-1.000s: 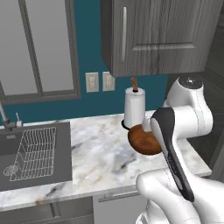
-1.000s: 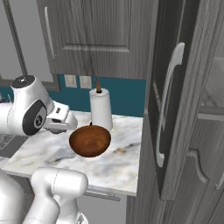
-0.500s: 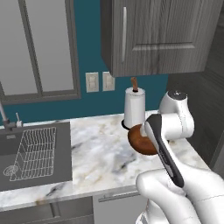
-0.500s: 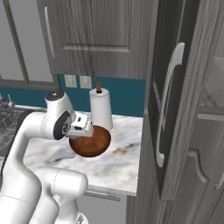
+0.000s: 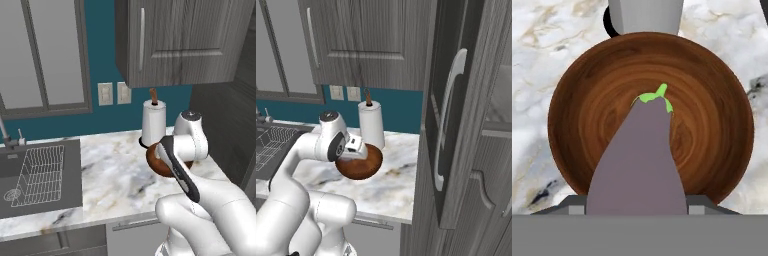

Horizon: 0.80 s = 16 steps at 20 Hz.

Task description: Pick the eggplant from the cabinet and place it in the bowl. Then pick the bowl and place it in the sink. Then turn on the sink facuet.

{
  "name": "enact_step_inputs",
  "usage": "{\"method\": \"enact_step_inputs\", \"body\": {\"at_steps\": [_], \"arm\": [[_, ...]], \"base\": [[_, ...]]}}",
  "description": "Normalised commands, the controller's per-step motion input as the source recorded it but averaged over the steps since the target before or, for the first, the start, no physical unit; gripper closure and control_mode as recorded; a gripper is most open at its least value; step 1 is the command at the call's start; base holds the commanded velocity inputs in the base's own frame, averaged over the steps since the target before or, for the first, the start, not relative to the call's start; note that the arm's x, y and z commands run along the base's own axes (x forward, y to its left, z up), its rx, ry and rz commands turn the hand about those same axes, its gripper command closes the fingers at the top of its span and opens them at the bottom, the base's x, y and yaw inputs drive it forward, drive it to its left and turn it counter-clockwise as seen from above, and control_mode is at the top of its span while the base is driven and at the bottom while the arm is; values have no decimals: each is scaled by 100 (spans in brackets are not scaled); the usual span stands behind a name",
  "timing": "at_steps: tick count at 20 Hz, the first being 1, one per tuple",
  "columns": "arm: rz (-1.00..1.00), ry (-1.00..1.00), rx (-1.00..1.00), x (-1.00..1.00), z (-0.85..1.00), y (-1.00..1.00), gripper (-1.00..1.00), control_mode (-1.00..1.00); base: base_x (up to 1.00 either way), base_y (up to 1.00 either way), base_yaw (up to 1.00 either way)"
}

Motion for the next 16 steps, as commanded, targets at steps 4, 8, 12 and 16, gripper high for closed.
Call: {"method": "enact_step_inputs", "body": {"at_steps": [4,8,12,16], "arm": [[0,5,0,1,-35,0,-100,-100],[0,8,0,2,-21,0,-100,-100],[-1,1,0,15,-1,0,-100,-100],[-1,-1,0,11,10,0,-100,-100]], "base": [[0,0,0],[0,0,0],[0,0,0],[0,0,0]]}}
